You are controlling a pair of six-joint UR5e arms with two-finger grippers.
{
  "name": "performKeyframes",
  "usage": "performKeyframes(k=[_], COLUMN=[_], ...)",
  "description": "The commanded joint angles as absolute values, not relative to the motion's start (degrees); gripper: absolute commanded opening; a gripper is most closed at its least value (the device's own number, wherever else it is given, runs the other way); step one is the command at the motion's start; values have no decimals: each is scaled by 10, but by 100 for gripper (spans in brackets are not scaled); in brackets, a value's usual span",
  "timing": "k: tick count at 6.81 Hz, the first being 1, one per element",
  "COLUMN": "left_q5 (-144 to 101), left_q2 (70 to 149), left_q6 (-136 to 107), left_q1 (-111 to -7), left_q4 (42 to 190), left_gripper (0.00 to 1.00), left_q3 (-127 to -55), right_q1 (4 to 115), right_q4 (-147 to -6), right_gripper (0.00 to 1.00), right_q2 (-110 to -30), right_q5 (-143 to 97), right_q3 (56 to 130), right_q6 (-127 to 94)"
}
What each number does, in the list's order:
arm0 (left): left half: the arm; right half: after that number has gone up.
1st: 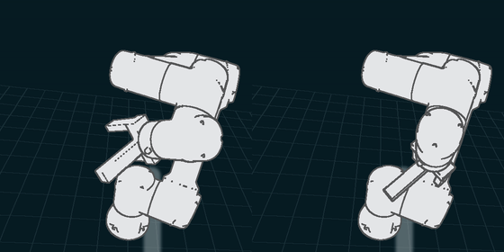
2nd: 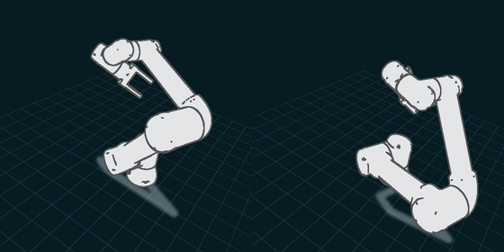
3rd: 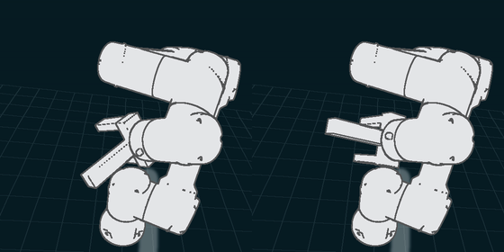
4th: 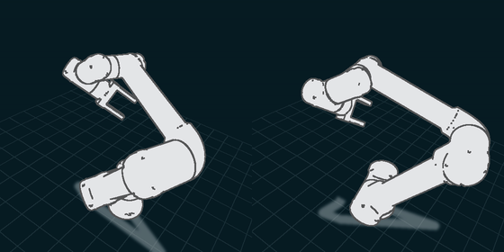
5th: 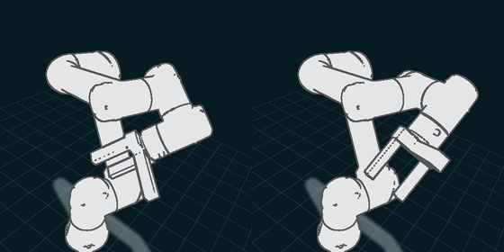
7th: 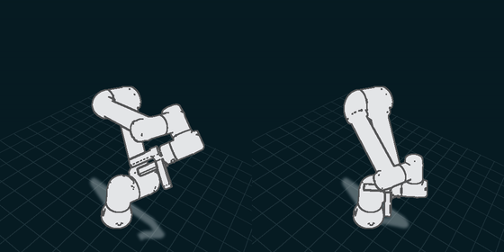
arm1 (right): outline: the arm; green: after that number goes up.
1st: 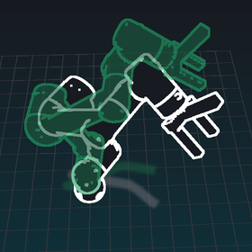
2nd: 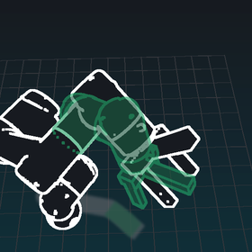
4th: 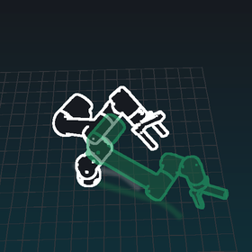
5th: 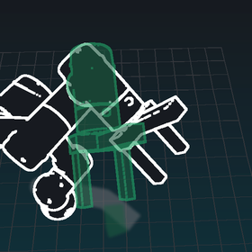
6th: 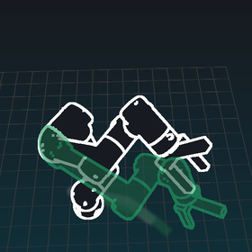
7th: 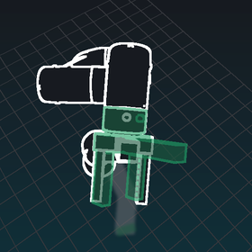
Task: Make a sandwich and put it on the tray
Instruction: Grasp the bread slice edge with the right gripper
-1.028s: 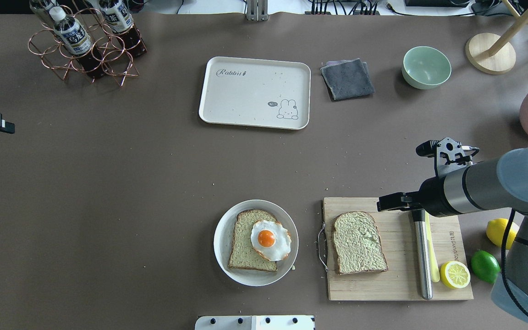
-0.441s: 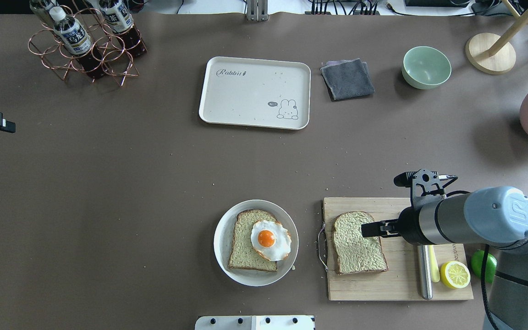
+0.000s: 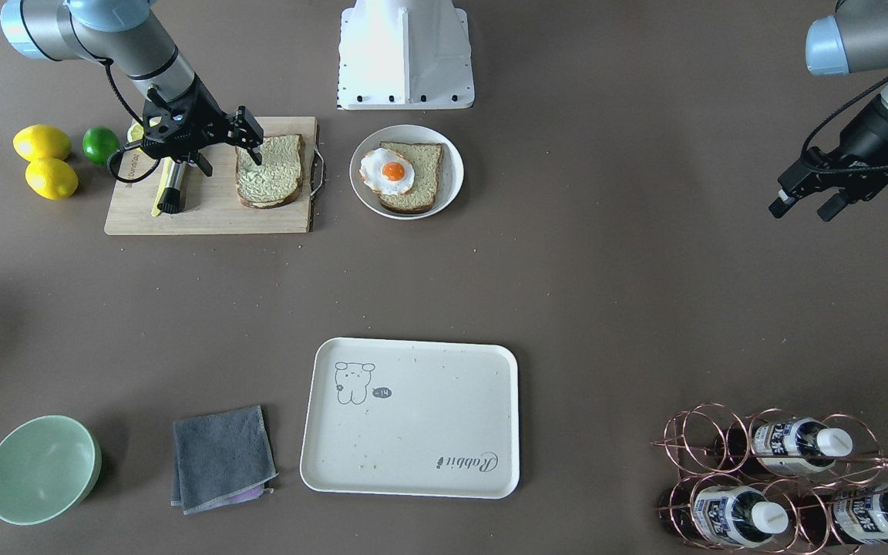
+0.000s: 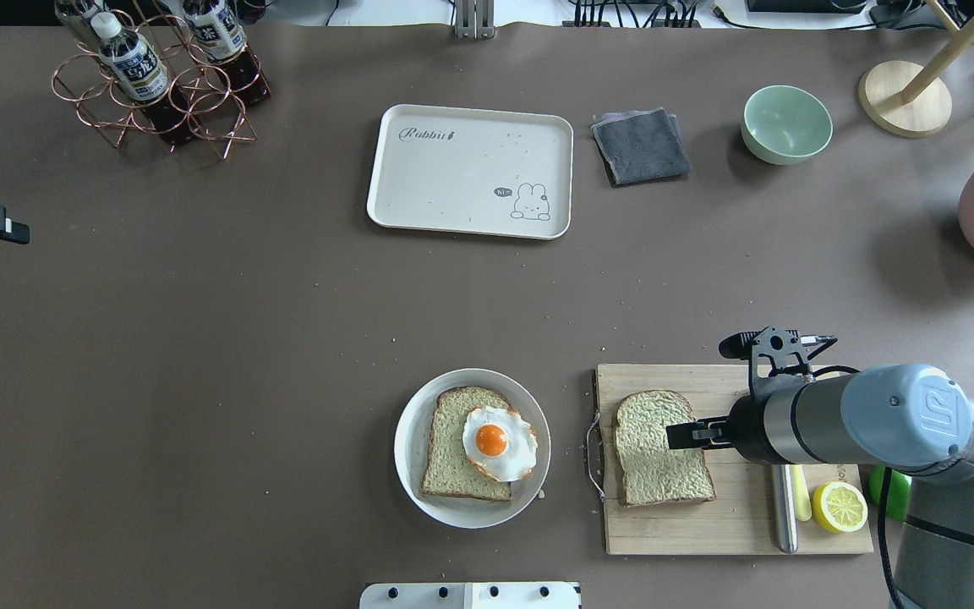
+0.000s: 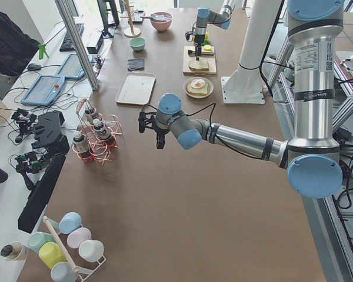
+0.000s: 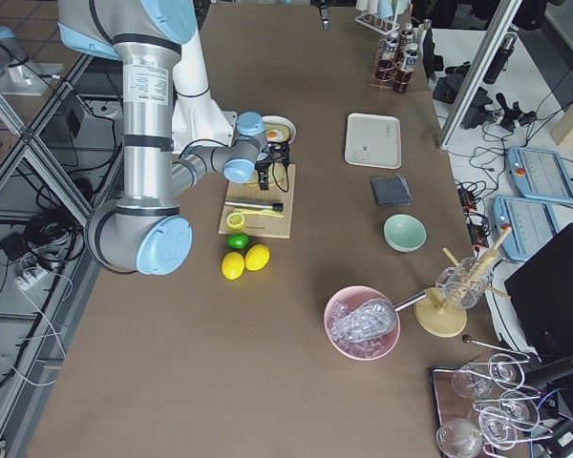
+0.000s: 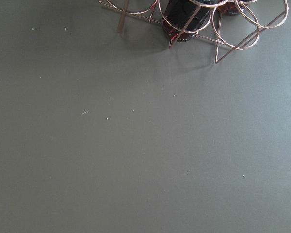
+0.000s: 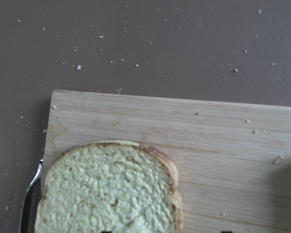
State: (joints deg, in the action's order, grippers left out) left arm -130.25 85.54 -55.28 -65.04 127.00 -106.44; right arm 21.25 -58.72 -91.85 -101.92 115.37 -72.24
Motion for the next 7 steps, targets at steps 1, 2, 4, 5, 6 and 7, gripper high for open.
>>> performKeyframes(k=[1,2,4,5,6,7], left_q5=[-1303,-1303,-1303,-1303,-1303,-1303], left_q2=[857,860,865,867,868,868], left_q6=[-553,-553,-553,-553,-553,-553], left_q1=[-650,-650,-650,-650,-650,-650], left_q4=[1270,1270,1269,1268,1268,1268], left_gripper=[98,98,98,98,98,98], left_q3=[-1063,-1062,-1059,-1056,-1056,-1057], right_q1=[203,203,204,204,210,227], right_q4=[-587,-587,-586,-584,-585,-585], right_gripper=[75,34,0,0,0,0], right_q2=[-917,-917,-916,-923,-916,-913], right_q5=[-1008,-1008,-1005,-997,-1001,-1010], right_q3=[1150,1149,1150,1150,1153,1158], right_q6=[-722,-722,-724,-732,-732,-732])
